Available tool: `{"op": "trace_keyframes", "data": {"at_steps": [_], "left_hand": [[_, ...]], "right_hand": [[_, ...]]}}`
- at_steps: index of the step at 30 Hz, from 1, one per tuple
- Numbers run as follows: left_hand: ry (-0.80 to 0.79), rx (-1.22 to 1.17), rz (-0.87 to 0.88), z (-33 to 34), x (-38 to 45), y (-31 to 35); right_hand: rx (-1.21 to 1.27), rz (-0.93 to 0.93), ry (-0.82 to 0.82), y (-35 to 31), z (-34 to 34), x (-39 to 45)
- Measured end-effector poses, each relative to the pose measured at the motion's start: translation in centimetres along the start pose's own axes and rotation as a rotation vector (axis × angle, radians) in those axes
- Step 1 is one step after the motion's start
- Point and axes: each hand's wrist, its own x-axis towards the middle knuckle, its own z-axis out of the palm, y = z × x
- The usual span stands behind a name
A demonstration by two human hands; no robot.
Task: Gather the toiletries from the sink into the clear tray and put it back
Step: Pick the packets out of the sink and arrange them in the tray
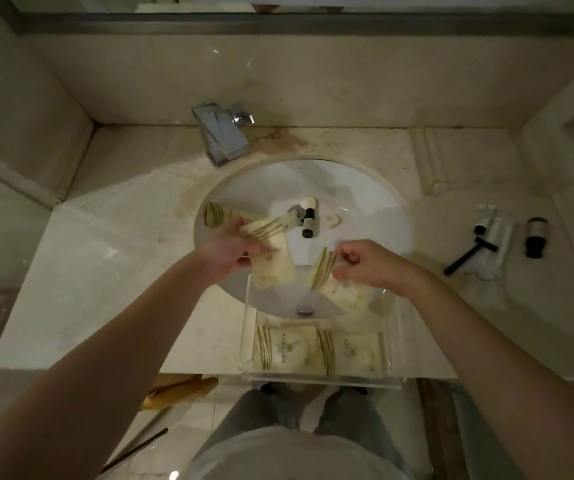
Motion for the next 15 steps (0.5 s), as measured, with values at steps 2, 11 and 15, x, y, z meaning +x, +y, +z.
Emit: {"op": "trace_keyframes", "data": {"at_steps": [2, 11, 15], "left_hand": [[-0.012, 0.094, 0.026, 0.2, -0.9, -0.9], [-0.154, 0.379, -0.054, 1.7, -2.8, -2.8], [-0.147, 0.503, -0.074, 2.6, -3.2, -4.0]], "right_hand": [[-0.121, 0.036, -0.100, 0.5, 1.1, -1.3], [-0.416, 0.114, -0.299, 1.9, 3.5, -2.3], [-0.469, 0.094, -0.216, 2.4, 4.8, -3.1]]}}
